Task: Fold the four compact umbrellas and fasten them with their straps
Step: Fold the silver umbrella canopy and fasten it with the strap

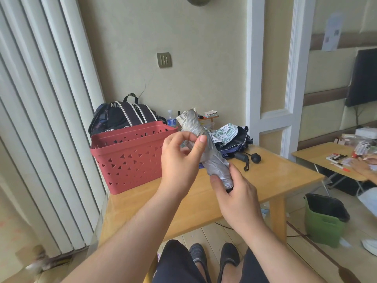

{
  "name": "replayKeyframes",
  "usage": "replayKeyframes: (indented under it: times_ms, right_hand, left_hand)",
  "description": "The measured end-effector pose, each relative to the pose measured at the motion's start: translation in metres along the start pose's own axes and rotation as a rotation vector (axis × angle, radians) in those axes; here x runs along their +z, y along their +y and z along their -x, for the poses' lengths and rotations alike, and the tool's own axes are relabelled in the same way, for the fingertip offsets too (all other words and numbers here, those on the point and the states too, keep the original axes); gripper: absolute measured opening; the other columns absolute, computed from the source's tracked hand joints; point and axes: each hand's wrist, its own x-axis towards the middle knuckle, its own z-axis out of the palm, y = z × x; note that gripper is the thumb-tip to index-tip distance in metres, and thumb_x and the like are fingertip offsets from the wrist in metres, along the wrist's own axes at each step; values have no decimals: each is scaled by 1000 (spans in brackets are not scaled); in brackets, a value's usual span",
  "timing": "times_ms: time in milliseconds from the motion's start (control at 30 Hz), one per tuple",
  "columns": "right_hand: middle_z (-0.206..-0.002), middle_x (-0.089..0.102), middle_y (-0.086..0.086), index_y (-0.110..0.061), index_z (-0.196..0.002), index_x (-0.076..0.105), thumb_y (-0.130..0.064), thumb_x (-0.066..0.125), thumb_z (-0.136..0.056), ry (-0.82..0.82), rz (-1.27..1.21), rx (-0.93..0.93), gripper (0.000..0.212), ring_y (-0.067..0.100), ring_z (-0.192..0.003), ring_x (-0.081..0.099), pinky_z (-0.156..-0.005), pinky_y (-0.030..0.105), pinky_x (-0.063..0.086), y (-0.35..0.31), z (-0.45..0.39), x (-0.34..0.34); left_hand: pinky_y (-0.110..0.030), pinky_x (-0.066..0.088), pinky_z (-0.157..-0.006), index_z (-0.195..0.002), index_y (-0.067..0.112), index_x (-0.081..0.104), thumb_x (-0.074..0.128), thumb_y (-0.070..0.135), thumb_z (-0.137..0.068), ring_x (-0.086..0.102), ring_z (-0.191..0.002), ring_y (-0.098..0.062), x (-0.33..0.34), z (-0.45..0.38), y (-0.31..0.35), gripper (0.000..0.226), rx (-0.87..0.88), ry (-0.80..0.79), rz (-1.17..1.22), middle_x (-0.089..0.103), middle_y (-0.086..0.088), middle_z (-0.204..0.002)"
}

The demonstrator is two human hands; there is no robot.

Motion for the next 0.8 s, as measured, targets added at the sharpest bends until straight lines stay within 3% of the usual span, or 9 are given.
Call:
replayKeyframes:
  times_ms: [67, 167, 233, 300, 400, 500, 633, 733, 800]
  right_hand:
    - [-103, 71, -15, -37, -145, 47, -71, 48, -92, -35, -41, 35, 63, 8, -93, 67, -70, 12, 42, 0, 0, -2]
    - [-110, 70, -21, -52, -151, 33, -84, 31, -91, -50, -157, 129, 68, 9, -106, 66, -87, 34, 51, 0, -1, -3]
    - [-104, 70, -25, -56, -145, 39, -83, 34, -91, -52, -207, 156, 61, 8, -101, 68, -88, 40, 55, -1, -1, -2]
    - [-100, 74, -16, -57, -142, 42, -81, 46, -89, -46, -225, 165, 58, 11, -83, 70, -77, 41, 59, 1, 0, 0]
    - [-109, 74, -17, -58, -141, 43, -60, 62, -95, -31, -197, 143, 51, 12, -76, 67, -73, 45, 62, 3, 2, 3]
    - [-112, 74, -23, -60, -138, 45, -45, 70, -95, -20, -220, 124, 52, 7, -80, 68, -71, 41, 62, 1, 2, 1]
    - [-106, 74, -29, -48, -138, 52, -35, 76, -92, -2, -223, 100, 54, -4, -89, 70, -74, 23, 52, -3, 1, 2]
    - [-109, 74, -28, -41, -135, 57, -39, 77, -91, 30, -199, 116, 48, -4, -98, 69, -82, 27, 55, -7, 2, 2]
    - [-113, 72, -25, -39, -134, 58, -46, 73, -92, 68, -130, 98, 46, 0, -100, 68, -84, 32, 56, -10, 4, 1]
  left_hand:
    - [-15, 47, -70, -84, 34, 66, 75, 40, -94, 67, -78, -7, 2, -2, -3, 15, 3, 4, 2, 62, 2, -119]
    - [-25, 49, -69, -84, 34, 66, 73, 36, -96, 67, -71, -10, 3, -3, -9, 14, -22, -16, 51, 69, -11, -112]
    - [-30, 49, -68, -83, 29, 66, 74, 30, -96, 63, -66, -13, 3, -3, -9, 15, -70, -39, 123, 72, -11, -98]
    - [-37, 47, -67, -80, 27, 66, 73, 30, -92, 56, -67, -19, 3, -3, -8, 14, -132, -59, 211, 67, -2, -79]
    - [-46, 50, -73, -78, 28, 67, 67, 31, -87, 51, -74, -23, 2, -5, -12, 9, -205, -84, 298, 62, -1, -75]
    - [-55, 55, -80, -79, 26, 65, 63, 26, -92, 52, -78, -24, 1, -6, -17, 13, -238, -102, 323, 62, -6, -81]
    - [-50, 52, -78, -92, 13, 61, 55, 9, -106, 53, -77, -24, 0, -4, -18, 16, -236, -61, 329, 62, -10, -84]
    - [-48, 52, -77, -93, 14, 62, 58, 13, -105, 55, -75, -23, -2, -3, -16, 13, -229, -62, 305, 64, -6, -83]
    - [-53, 58, -82, -92, 24, 61, 65, 24, -99, 64, -78, -24, -2, -3, -16, 8, -209, -55, 243, 69, 0, -91]
